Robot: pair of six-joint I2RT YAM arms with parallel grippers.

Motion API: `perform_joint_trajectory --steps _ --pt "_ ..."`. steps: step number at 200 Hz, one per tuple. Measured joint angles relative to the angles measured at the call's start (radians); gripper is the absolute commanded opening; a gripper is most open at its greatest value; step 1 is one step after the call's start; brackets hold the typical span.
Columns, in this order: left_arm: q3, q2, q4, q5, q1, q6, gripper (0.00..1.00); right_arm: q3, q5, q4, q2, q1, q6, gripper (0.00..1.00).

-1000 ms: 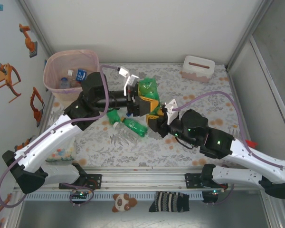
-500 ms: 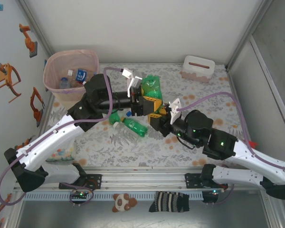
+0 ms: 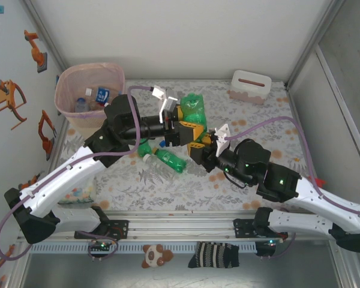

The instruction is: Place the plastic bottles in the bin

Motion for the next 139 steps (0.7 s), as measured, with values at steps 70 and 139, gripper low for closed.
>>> perform_joint_trajectory --steps 70,139 --pt "0.001 0.000 -0.016 -0.013 -0.001 0.006 0.59 0.000 0.005 -0.002 0.000 0.000 0.003 0.49" --pt "0.050 -0.010 -0.188 -0.126 0.032 0.037 0.55 0.013 0.043 -0.052 0.006 0.000 -0.003 0.68"
